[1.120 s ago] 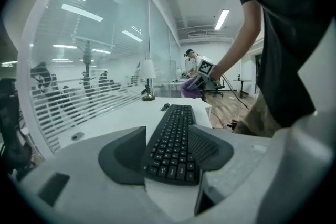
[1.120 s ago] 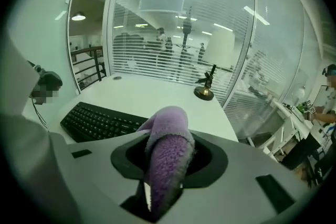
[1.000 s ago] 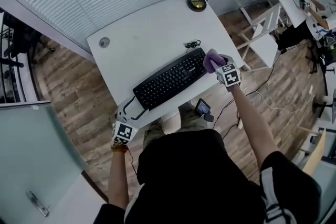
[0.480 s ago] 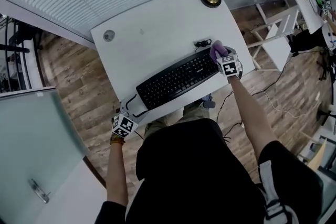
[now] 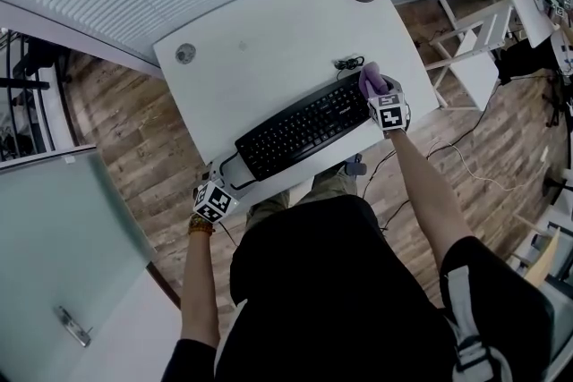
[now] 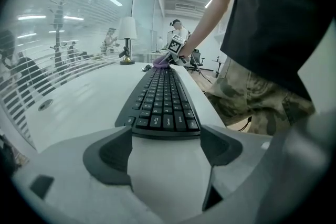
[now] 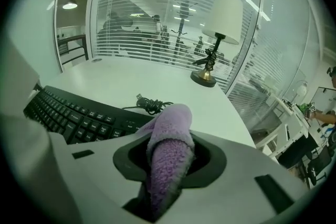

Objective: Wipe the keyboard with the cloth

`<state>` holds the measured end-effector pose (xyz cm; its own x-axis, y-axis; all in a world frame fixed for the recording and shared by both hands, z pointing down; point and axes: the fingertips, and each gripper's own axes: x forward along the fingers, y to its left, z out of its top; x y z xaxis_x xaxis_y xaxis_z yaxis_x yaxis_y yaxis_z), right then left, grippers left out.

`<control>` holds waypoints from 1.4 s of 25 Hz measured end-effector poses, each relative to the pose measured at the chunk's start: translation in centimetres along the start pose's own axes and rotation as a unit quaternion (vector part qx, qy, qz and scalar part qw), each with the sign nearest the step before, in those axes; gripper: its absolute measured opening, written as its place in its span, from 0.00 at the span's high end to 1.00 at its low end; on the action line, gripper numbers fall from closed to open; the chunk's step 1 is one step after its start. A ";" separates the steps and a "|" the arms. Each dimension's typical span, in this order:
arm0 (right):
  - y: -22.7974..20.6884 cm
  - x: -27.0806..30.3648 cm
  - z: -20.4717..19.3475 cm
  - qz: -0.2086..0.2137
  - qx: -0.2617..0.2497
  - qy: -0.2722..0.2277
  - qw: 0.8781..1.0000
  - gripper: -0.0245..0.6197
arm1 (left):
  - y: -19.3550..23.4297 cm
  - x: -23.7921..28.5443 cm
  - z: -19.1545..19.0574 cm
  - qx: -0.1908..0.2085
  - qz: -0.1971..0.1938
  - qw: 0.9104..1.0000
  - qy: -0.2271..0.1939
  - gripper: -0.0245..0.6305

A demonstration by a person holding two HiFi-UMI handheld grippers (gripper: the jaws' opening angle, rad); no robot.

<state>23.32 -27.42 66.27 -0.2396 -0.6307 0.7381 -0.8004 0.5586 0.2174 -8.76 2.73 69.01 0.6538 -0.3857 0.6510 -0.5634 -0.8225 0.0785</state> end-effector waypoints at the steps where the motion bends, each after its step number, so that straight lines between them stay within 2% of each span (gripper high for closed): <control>1: 0.2 -0.1 0.0 0.000 0.001 -0.002 1.000 0.80 | 0.0 0.1 0.0 -0.001 0.000 1.000 -0.001 0.35; 11: 2.3 -0.7 0.5 0.022 0.020 -0.023 0.999 0.81 | 0.1 0.2 0.0 -0.002 0.002 1.000 0.009 0.35; 16: 5.4 -1.2 1.2 0.058 0.009 -0.035 0.998 0.81 | 0.1 0.2 0.1 -0.002 0.000 1.000 0.009 0.35; 35: 12.6 -2.4 2.0 0.090 -0.021 -0.056 0.994 0.82 | 0.2 0.3 -0.1 -0.007 -0.003 1.000 0.003 0.35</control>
<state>12.72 -19.99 65.97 -0.4380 -0.5739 0.6919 -0.7166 0.6877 0.1168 -8.75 2.52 69.32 0.6545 -0.3785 0.6545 -0.5667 -0.8186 0.0933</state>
